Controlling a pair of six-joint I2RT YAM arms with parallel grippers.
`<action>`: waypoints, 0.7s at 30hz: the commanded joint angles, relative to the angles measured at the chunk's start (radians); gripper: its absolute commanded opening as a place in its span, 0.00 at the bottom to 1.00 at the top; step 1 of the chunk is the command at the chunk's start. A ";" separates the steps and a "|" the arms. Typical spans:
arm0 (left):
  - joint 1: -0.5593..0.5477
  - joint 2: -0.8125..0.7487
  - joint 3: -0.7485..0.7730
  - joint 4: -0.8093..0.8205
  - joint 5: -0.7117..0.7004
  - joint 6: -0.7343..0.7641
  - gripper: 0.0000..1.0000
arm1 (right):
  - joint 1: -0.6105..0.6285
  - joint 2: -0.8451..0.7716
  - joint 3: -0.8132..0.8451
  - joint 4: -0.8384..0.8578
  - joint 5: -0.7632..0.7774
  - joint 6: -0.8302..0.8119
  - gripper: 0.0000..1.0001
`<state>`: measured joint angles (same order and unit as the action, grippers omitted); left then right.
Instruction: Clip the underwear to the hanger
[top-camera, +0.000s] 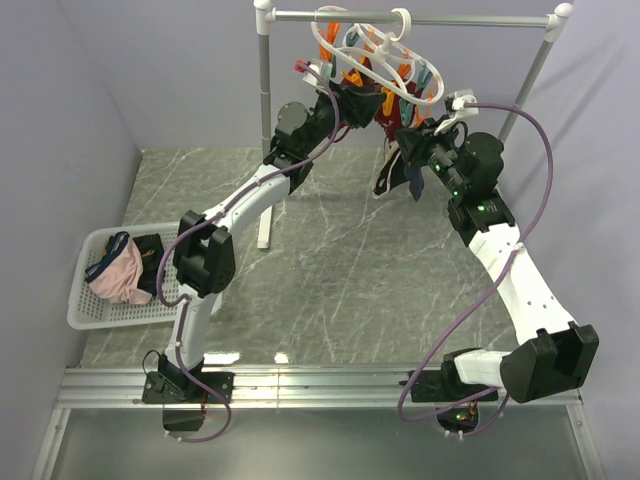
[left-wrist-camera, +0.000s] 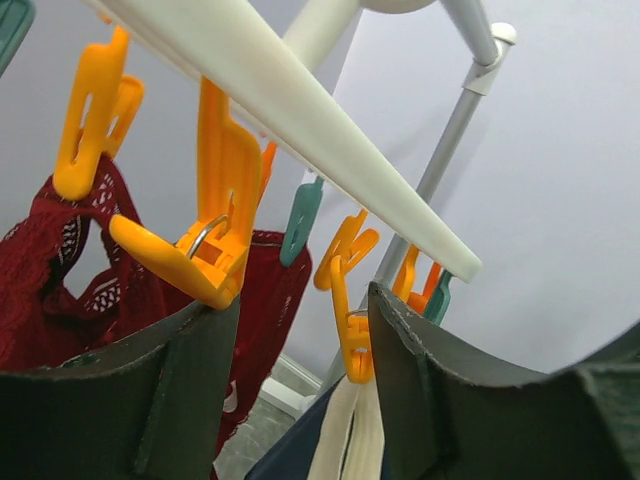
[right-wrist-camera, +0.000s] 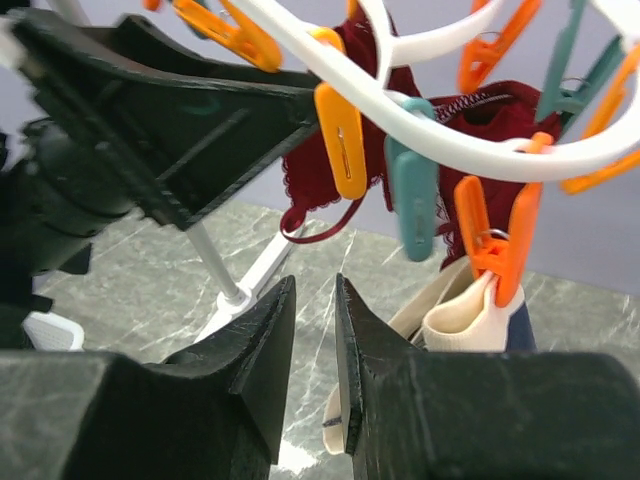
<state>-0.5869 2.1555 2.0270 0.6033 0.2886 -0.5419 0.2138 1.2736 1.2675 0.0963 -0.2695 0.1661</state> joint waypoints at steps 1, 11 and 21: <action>-0.007 0.026 0.079 0.018 -0.029 -0.036 0.59 | 0.006 -0.036 -0.020 0.123 -0.017 -0.023 0.30; -0.013 0.035 0.082 0.049 -0.023 -0.039 0.41 | 0.007 0.004 -0.002 0.151 0.012 -0.039 0.30; -0.022 -0.025 0.019 0.067 -0.002 -0.044 0.23 | 0.055 0.070 0.046 0.171 0.079 -0.062 0.37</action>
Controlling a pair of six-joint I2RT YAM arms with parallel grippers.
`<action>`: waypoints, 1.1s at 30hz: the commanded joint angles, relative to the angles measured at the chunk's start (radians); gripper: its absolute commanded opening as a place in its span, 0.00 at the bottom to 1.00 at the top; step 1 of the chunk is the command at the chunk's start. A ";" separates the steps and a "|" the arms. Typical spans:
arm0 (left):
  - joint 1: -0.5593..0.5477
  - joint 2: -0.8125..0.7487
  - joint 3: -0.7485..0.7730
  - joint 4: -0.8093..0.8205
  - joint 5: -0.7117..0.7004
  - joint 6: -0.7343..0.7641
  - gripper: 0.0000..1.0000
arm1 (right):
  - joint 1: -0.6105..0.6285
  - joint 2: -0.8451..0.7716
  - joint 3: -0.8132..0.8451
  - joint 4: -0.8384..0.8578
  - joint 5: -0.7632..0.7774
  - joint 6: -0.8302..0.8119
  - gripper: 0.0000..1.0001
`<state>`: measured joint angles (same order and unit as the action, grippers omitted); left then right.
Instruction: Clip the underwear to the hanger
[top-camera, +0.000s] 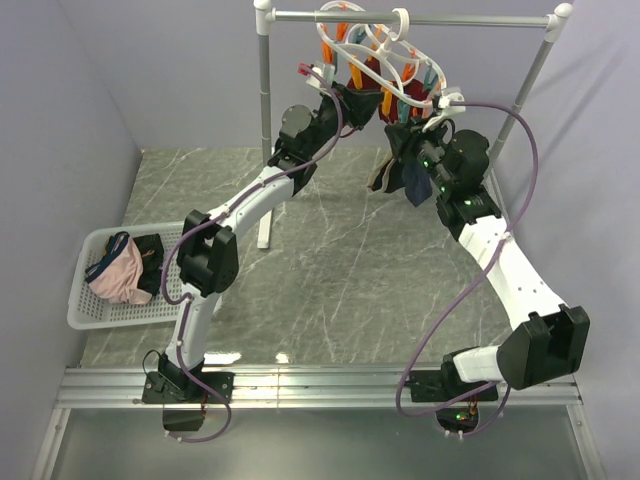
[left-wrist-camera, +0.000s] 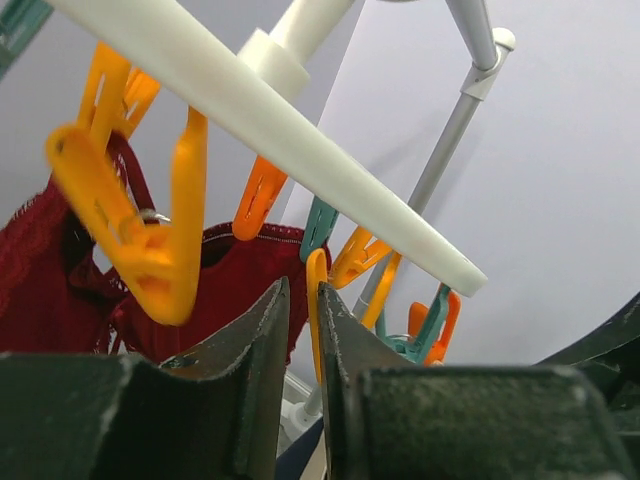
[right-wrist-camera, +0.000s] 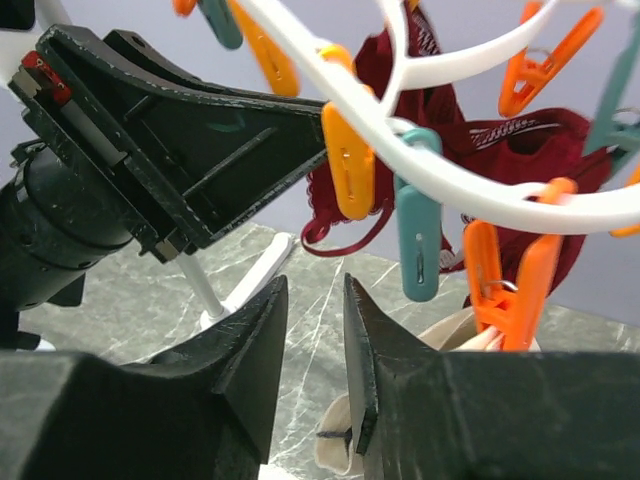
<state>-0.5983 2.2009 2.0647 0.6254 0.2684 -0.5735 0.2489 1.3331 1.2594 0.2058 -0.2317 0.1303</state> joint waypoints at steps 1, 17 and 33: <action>-0.014 -0.075 -0.032 0.043 0.017 -0.008 0.21 | 0.027 0.014 0.057 0.066 0.061 -0.027 0.38; -0.029 -0.135 -0.083 0.031 0.022 -0.006 0.17 | 0.047 0.089 0.118 0.101 0.152 -0.084 0.43; -0.031 -0.162 -0.106 0.002 0.043 -0.002 0.22 | 0.041 0.133 0.178 0.073 0.100 -0.115 0.11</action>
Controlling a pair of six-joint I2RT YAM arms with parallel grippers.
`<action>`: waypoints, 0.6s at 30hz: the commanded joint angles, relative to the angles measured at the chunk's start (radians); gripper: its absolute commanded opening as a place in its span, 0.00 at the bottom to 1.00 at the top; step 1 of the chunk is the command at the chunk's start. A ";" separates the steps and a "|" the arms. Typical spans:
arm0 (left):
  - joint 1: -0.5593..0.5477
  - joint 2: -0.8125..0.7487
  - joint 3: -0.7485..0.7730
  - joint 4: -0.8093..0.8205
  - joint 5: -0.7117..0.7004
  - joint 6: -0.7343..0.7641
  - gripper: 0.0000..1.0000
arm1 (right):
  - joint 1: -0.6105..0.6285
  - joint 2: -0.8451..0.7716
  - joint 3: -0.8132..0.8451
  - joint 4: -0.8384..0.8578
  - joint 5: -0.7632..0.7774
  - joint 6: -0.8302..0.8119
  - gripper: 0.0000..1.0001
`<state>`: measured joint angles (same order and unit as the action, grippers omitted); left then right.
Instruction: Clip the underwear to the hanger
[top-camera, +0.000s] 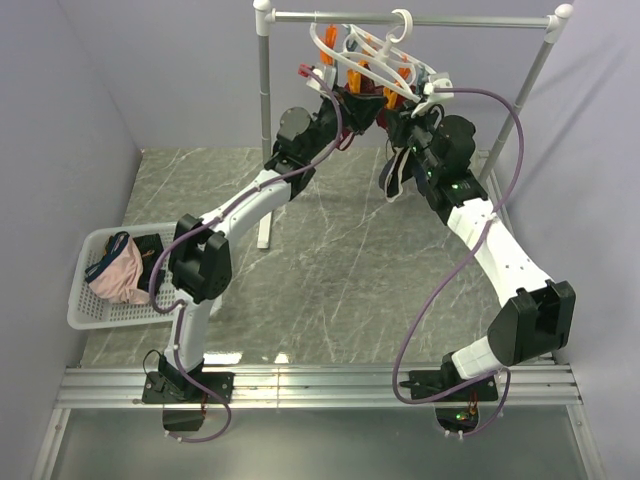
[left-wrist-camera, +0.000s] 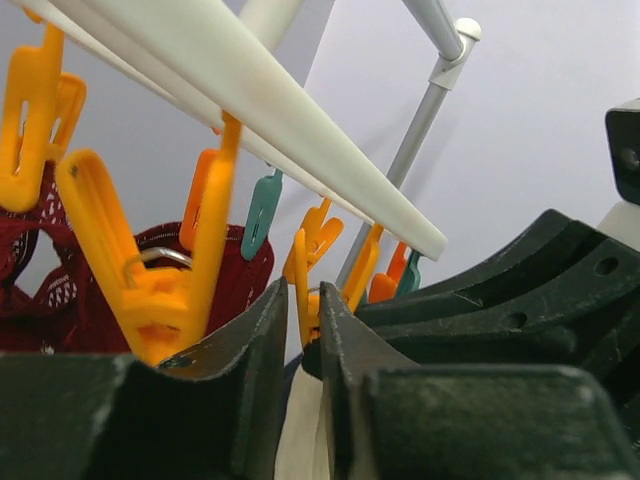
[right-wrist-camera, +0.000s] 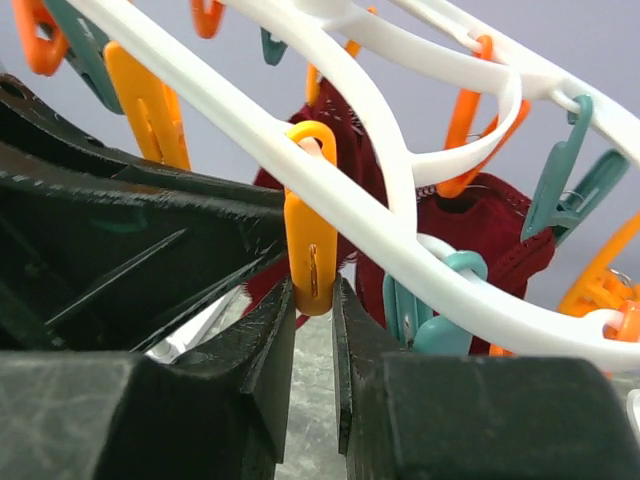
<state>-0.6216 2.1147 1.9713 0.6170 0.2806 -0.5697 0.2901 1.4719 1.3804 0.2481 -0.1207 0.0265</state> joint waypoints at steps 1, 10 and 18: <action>-0.006 -0.084 -0.029 0.009 0.031 -0.004 0.26 | -0.002 -0.007 0.060 0.030 -0.016 -0.008 0.10; 0.037 -0.275 -0.311 -0.036 0.069 -0.016 0.54 | -0.026 -0.013 0.086 -0.023 -0.085 0.023 0.00; 0.030 -0.388 -0.358 -0.022 0.121 0.082 0.61 | -0.034 -0.015 0.101 -0.107 -0.168 0.032 0.00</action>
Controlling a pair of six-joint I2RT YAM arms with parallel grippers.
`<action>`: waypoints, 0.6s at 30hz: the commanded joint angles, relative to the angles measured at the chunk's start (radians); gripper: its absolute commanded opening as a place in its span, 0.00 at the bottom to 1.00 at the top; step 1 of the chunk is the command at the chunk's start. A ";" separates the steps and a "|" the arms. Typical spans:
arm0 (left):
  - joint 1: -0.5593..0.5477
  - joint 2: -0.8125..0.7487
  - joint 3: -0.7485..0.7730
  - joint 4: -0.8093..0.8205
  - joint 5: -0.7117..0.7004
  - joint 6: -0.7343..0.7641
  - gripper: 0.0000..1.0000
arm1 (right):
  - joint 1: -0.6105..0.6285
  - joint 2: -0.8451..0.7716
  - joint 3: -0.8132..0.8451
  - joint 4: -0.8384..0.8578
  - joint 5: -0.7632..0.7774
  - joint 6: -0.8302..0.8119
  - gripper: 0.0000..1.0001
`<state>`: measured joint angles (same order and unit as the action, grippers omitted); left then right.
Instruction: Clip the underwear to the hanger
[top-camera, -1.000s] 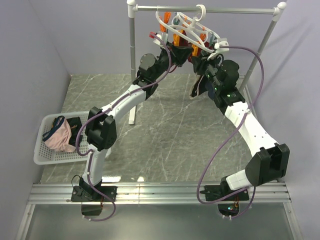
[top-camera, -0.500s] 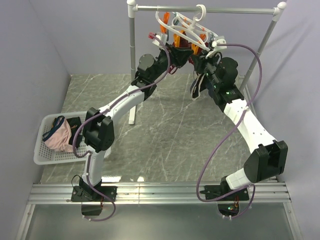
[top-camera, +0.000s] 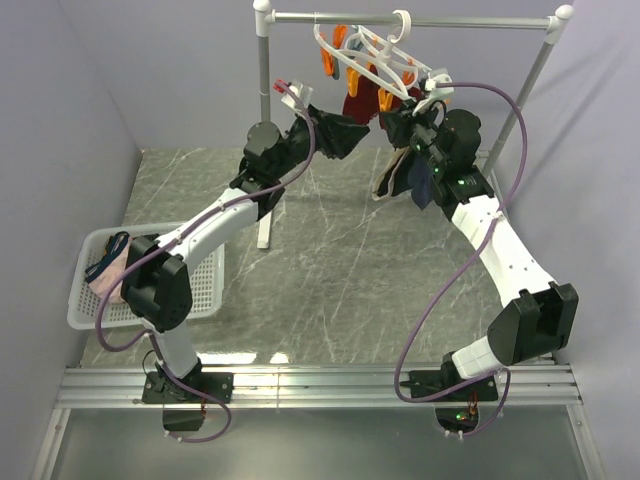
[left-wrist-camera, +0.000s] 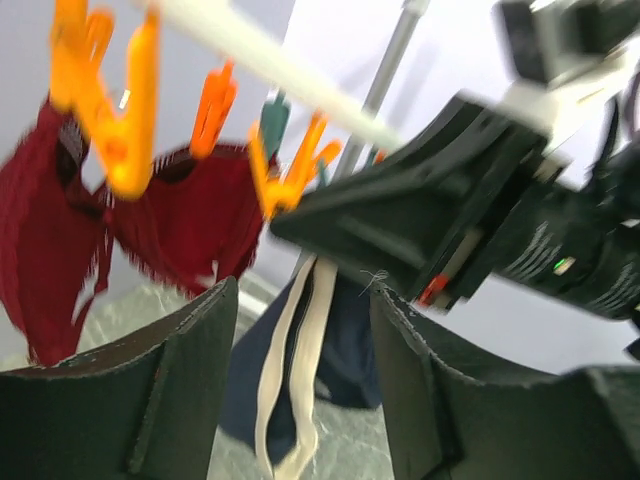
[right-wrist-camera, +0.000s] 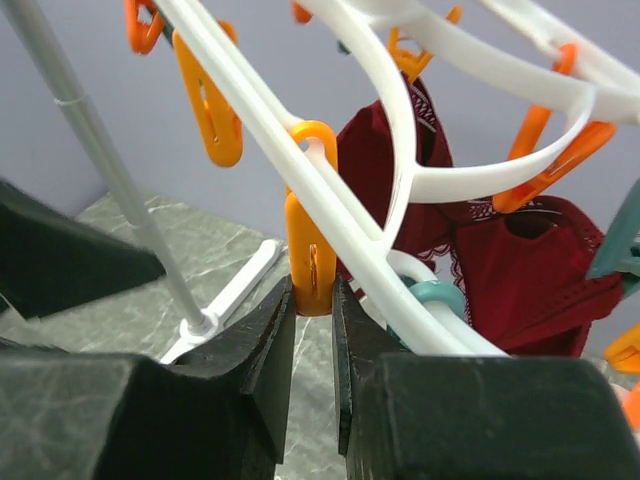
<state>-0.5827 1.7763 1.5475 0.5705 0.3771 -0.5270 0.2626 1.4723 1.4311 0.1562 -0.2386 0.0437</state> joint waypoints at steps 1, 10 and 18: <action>-0.011 -0.031 0.089 0.006 0.019 0.032 0.61 | -0.006 -0.014 0.048 -0.020 -0.056 0.016 0.00; -0.052 0.101 0.331 -0.136 -0.078 0.013 0.64 | -0.006 -0.030 0.015 -0.018 -0.070 0.048 0.00; -0.062 0.201 0.536 -0.354 -0.145 0.015 0.68 | -0.008 -0.038 0.006 -0.012 -0.084 0.050 0.00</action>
<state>-0.6395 1.9556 2.0102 0.3183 0.2775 -0.5137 0.2592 1.4719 1.4326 0.1303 -0.2939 0.0849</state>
